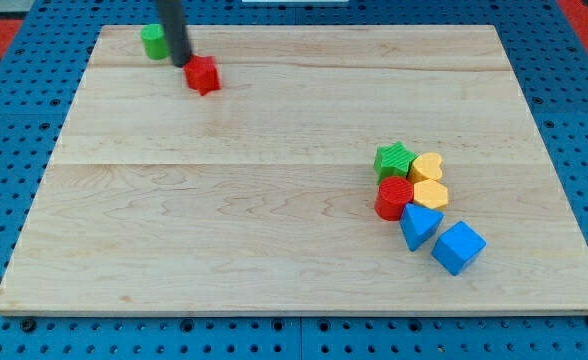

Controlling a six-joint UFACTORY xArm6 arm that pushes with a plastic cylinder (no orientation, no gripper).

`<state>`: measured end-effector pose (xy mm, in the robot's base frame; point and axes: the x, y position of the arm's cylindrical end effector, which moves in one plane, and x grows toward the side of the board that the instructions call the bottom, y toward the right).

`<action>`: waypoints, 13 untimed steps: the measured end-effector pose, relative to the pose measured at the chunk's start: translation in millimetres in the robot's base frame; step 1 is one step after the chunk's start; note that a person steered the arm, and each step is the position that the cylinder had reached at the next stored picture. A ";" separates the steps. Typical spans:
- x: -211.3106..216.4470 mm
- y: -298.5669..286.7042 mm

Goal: Move the red star left to the blue triangle

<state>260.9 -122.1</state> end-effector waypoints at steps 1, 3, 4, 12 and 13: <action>0.1 80.0; -6.6 82.4; -12.5 21.5; 68.6 94.5; 65.5 53.9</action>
<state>326.4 -68.3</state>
